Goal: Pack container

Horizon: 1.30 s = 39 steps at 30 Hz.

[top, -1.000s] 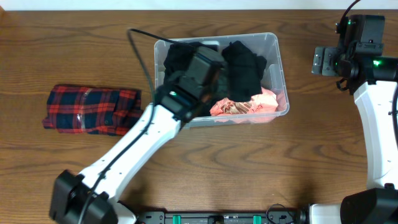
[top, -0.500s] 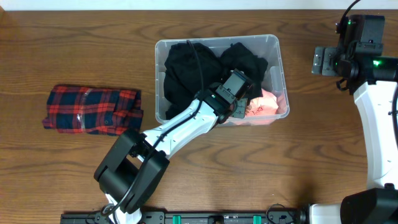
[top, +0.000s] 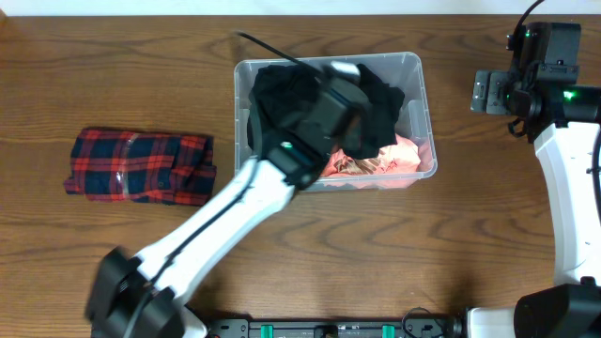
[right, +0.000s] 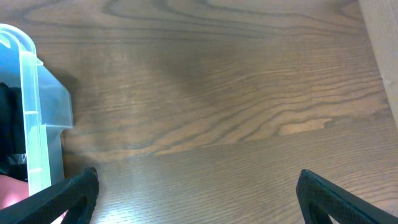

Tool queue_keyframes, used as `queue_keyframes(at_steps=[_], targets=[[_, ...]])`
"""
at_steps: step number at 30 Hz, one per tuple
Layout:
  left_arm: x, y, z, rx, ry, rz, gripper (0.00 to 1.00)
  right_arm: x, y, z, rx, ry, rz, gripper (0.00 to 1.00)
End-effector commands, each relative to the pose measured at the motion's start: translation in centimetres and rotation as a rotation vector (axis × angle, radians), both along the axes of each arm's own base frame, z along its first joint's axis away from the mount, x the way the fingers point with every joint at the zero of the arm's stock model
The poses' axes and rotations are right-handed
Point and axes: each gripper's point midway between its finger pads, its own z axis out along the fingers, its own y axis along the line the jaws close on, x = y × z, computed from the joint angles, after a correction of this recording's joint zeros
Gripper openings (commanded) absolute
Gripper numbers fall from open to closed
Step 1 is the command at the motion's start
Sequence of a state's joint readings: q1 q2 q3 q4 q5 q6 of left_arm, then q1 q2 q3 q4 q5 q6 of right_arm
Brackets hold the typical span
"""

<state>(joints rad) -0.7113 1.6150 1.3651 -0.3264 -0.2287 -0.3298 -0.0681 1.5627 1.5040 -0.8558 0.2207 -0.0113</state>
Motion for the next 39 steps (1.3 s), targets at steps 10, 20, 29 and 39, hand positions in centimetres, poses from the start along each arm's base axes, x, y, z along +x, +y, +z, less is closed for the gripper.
queue_keyframes(at_steps=[10, 20, 29, 39], targets=[[6.3, 9.4, 1.4, 0.106, -0.112, 0.258, 0.10, 0.0, -0.4, -0.2, -0.006, 0.006, -0.010, 0.99], [8.8, 10.6, -6.4, 0.194, 0.011, 0.291, 0.10, 0.0, -0.4, -0.2, -0.006, 0.006, -0.010, 0.99], [8.6, 10.2, -15.3, 0.292, 0.174, 0.253, 0.10, 0.0, -0.4, -0.2, -0.006, 0.006, -0.010, 0.99], [8.0, 10.5, -6.0, 0.244, 0.025, 0.229, 0.10, 0.0, -0.4, -0.2, -0.006, 0.006, -0.010, 0.99]])
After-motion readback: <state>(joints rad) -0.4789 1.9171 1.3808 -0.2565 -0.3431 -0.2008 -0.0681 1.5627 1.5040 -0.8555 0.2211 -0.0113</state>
